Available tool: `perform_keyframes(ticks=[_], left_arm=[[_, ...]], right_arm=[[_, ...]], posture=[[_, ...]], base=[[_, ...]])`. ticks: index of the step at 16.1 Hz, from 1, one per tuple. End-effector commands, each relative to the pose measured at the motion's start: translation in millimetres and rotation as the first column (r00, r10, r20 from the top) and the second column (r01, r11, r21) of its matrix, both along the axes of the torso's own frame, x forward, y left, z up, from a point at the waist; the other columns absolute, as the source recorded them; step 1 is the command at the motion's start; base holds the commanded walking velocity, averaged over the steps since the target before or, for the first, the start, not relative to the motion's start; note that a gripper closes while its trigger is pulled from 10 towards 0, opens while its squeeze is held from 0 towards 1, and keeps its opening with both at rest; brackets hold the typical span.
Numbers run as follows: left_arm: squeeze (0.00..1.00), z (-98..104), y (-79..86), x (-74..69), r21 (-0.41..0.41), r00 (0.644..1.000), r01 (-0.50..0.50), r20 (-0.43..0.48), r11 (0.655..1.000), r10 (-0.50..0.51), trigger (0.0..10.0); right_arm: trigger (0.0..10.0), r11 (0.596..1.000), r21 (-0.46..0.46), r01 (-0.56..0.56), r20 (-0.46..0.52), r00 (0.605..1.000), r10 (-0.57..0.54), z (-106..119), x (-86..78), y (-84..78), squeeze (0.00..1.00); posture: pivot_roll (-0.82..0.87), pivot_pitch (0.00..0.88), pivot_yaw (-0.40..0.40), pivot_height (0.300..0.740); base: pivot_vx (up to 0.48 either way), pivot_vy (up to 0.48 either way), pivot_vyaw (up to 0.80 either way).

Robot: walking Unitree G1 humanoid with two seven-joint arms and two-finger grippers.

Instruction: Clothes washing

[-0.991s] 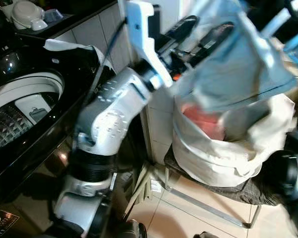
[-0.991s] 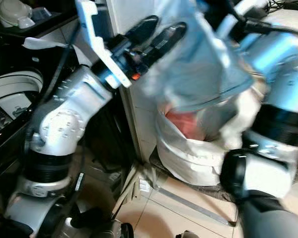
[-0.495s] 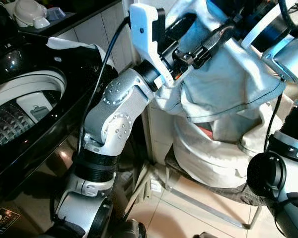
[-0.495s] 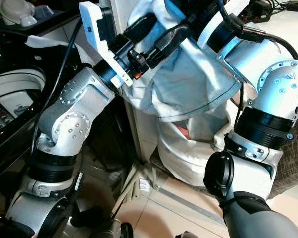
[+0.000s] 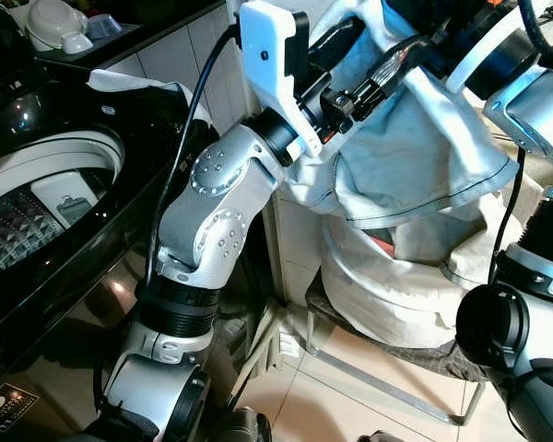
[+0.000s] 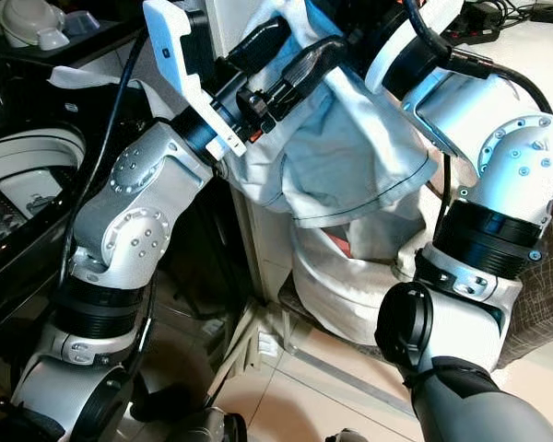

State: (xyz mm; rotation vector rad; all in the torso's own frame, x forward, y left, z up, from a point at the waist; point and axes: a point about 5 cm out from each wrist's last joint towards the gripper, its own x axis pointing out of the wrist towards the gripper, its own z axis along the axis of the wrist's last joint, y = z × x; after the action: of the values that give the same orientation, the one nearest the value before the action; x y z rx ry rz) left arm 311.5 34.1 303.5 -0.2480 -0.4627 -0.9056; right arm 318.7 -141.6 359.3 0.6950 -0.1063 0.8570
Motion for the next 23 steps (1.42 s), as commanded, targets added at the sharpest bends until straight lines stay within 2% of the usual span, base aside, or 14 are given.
perform_keyframes(ticks=[1,8,15,16,17,18,19,21,23], left_arm=[[0.00,-19,11.0,16.7,0.058,0.989,-0.100,-0.105,0.993,0.106,0.0],[0.00,-22,15.9,22.8,0.075,0.982,-0.136,-0.118,0.988,0.144,0.0],[0.00,-16,30.6,31.7,0.027,0.962,-0.253,-0.101,0.967,0.254,0.0],[0.00,-14,38.0,34.9,0.016,0.951,-0.294,-0.092,0.956,0.294,0.0],[0.00,-13,41.4,36.2,0.011,0.946,-0.312,-0.088,0.950,0.312,0.0],[0.00,-8,54.6,41.3,0.008,0.926,-0.371,-0.068,0.929,0.371,0.0],[0.00,-3,65.1,44.7,0.004,0.909,-0.413,-0.053,0.911,0.412,0.0],[0.00,7,82.9,49.5,0.006,0.879,-0.477,-0.011,0.879,0.477,0.0],[0.00,21,103.9,54.6,0.024,0.833,-0.552,0.057,0.833,0.550,0.0]], right_arm=[[0.0,0.994,-0.010,-0.108,0.117,0.987,0.109,17,-17.8,14.2,0.00],[0.0,0.993,-0.011,-0.114,0.119,0.986,0.114,15,-21.2,16.4,0.00],[0.0,0.994,-0.012,-0.106,0.112,0.988,0.106,13,-21.6,16.8,0.00],[0.9,0.995,-0.014,-0.097,0.115,0.989,0.098,13,-22.2,16.0,0.00],[0.9,0.996,-0.016,-0.092,0.118,0.989,0.093,13,-22.7,15.5,0.00],[10.0,0.992,0.031,-0.121,0.132,0.984,0.116,14,-25.4,14.2,0.00],[10.0,0.993,0.030,-0.114,0.142,0.984,0.109,14,-27.5,11.1,1.00],[10.0,0.995,0.017,-0.101,0.161,0.982,0.096,13,-31.6,5.2,1.00],[10.0,0.996,-0.003,-0.090,0.199,0.976,0.088,13,-38.5,-2.2,1.00]], posture=[[-0.08,0.000,0.109,0.740],[-0.08,0.000,0.114,0.740],[-0.08,0.000,0.117,0.740],[-0.08,0.000,0.117,0.740],[-0.08,0.000,0.117,0.740],[-0.08,0.000,0.120,0.740],[-0.08,0.000,0.122,0.740],[-0.08,0.000,0.123,0.740],[-0.07,0.000,0.126,0.740]], base=[[0.000,0.000,0.00],[0.000,0.000,0.00],[0.000,0.000,0.00],[0.000,0.000,0.00],[0.000,0.000,0.00],[0.000,0.000,0.00],[0.000,0.000,0.00],[0.000,0.000,0.00],[0.000,0.000,0.00]])
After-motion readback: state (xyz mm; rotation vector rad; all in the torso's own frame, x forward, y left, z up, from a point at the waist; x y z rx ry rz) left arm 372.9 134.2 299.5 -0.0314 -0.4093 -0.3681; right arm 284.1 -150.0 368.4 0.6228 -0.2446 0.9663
